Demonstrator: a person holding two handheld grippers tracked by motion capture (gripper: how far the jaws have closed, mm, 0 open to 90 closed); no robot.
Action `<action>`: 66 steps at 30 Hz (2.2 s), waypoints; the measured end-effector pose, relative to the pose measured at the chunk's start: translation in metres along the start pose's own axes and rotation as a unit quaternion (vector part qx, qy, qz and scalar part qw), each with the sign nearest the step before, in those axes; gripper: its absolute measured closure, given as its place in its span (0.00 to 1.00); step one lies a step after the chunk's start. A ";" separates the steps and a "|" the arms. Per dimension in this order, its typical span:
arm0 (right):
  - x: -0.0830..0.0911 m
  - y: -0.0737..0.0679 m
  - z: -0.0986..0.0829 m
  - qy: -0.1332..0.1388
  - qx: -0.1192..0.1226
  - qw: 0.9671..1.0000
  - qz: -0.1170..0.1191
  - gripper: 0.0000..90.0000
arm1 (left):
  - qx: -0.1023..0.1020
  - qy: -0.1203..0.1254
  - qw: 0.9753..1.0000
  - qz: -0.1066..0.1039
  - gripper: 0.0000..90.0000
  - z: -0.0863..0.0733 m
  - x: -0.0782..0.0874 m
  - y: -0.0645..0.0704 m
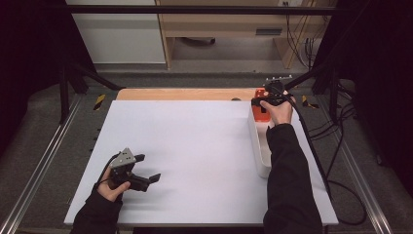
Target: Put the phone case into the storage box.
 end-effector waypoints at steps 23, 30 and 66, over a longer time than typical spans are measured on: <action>0.101 -0.036 -0.016 0.138 0.056 0.982 0.116 0.01 | -0.005 0.009 1.000 -0.005 0.00 0.004 0.002 0.005; 0.124 -0.054 -0.043 0.169 0.088 0.967 0.169 0.01 | -0.005 0.009 1.000 -0.004 0.00 0.004 0.003 0.005; 0.159 -0.060 -0.161 0.220 0.152 0.927 0.263 0.00 | -0.007 0.031 0.999 -0.007 0.00 0.012 0.009 0.012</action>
Point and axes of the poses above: each handheld gripper's, and its own axes: x roughly backward along the jaws, z roughly out of its top, y roughly to its right, the point moved 9 cm from there along -x, roughly forward along the jaws, and after that the axes turned 6 degrees about x, right-handed, at the moved point
